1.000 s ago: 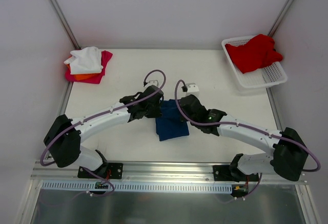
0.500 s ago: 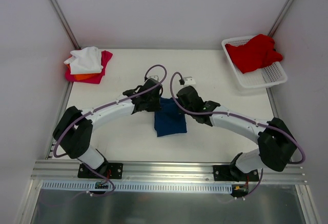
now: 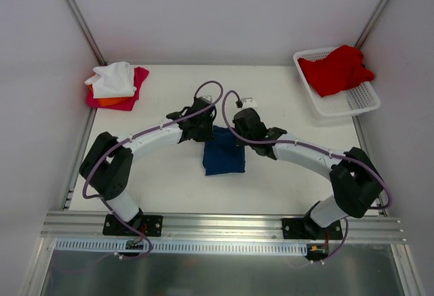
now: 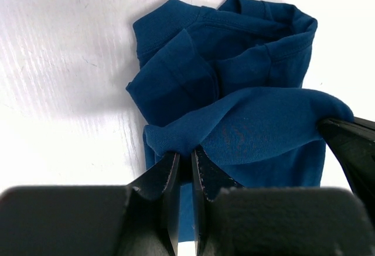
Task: Fold and stack the t-shirts
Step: Fold the long partially folded tshirt into a neat square
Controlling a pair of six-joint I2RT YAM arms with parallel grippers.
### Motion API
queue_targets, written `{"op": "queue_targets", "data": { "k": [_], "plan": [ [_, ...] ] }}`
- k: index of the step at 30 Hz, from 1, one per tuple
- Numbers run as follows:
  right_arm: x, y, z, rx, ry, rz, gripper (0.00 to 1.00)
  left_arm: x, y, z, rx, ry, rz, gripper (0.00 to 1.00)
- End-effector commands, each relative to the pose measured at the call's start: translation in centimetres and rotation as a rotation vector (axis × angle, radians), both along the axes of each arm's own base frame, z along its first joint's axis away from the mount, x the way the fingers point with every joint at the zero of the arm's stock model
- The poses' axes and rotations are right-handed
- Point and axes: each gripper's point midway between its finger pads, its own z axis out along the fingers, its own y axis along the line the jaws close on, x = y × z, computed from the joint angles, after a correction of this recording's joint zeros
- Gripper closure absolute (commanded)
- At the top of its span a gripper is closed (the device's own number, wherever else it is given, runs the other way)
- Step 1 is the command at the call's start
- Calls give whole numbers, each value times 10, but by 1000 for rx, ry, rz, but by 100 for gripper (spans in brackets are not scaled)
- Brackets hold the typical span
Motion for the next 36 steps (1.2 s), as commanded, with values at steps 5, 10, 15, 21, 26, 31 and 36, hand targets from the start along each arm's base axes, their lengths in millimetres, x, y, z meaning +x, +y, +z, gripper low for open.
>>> {"op": "queue_targets", "data": {
  "k": [5,10,15,21,26,31,36],
  "plan": [
    [18,8,14,20,-37,2,97,22,-2,11,-3,-44,-3,57],
    [19,7,15,18,-40,-3,66,24,-2,14,-2,-57,-12,13],
    [19,1,24,2,-56,-13,54,24,1,25,-11,-80,-13,1],
    [17,-6,49,2,-95,-12,54,18,3,48,-51,-118,-17,1],
    [6,-5,81,45,-141,10,55,5,8,82,-110,-166,-19,1],
    [-10,5,92,70,-148,40,55,-15,8,83,-134,-138,-39,1],
    [-23,13,78,68,-106,60,55,-40,10,44,-124,-22,-24,1]
  ]
}}
